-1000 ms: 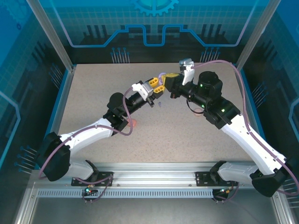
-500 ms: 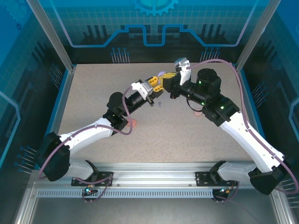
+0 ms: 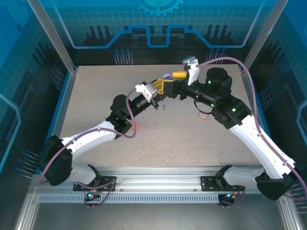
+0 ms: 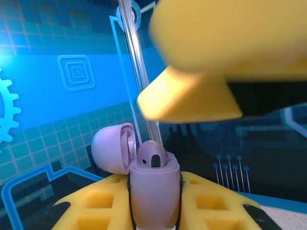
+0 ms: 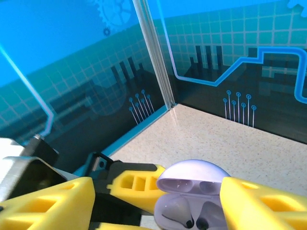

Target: Insert wireless bluetooth earbuds into charging case

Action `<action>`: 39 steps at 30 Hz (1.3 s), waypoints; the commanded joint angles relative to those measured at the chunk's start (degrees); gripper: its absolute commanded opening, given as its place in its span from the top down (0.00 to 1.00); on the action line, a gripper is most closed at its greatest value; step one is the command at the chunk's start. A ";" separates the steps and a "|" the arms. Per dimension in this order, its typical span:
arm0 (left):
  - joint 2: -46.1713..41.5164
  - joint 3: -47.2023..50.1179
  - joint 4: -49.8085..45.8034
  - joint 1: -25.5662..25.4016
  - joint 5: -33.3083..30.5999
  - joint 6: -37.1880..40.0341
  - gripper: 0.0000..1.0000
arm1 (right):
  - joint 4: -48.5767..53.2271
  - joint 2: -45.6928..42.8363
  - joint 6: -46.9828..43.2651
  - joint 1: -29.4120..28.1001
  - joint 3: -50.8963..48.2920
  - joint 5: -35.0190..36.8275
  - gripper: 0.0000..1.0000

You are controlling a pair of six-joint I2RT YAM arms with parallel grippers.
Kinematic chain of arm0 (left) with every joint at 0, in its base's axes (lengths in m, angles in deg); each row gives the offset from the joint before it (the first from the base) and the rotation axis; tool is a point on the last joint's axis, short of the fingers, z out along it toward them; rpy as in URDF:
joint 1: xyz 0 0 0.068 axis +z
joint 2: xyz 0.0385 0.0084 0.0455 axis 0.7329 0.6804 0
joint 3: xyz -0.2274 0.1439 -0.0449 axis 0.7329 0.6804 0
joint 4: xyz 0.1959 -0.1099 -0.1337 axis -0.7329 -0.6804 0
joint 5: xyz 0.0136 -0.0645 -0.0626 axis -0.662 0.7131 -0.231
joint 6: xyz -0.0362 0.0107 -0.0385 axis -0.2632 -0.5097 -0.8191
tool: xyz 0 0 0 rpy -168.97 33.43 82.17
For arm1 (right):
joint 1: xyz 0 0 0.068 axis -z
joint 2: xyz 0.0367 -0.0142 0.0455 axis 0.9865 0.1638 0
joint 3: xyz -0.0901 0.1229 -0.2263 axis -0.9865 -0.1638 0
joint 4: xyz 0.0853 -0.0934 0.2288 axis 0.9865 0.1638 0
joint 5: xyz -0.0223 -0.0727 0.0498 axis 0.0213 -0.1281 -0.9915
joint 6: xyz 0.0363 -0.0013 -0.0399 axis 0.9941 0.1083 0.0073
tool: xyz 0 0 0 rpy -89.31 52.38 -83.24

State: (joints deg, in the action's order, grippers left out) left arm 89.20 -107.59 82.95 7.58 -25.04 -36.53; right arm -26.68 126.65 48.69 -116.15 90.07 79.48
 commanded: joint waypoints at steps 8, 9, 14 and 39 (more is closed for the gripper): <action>-0.19 1.92 4.37 0.94 -3.69 -1.34 1.00 | 5.80 -7.13 11.78 6.73 -0.47 13.90 0.21; -0.52 2.29 4.46 1.22 -3.90 -1.50 1.00 | 7.68 -6.83 13.69 8.34 -0.64 14.39 0.21; -3.04 4.28 4.88 3.73 -4.38 -3.58 1.00 | 13.86 -1.09 20.26 14.25 -3.89 12.57 0.21; -15.58 12.26 1.67 9.40 -5.83 -5.61 1.00 | 39.69 67.61 22.26 5.37 37.02 16.53 0.45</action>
State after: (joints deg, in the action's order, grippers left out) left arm 74.71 -96.13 83.84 16.45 -30.33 -41.17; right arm 8.16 191.04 70.03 -109.50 123.01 94.39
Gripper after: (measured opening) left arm 0.216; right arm 0.554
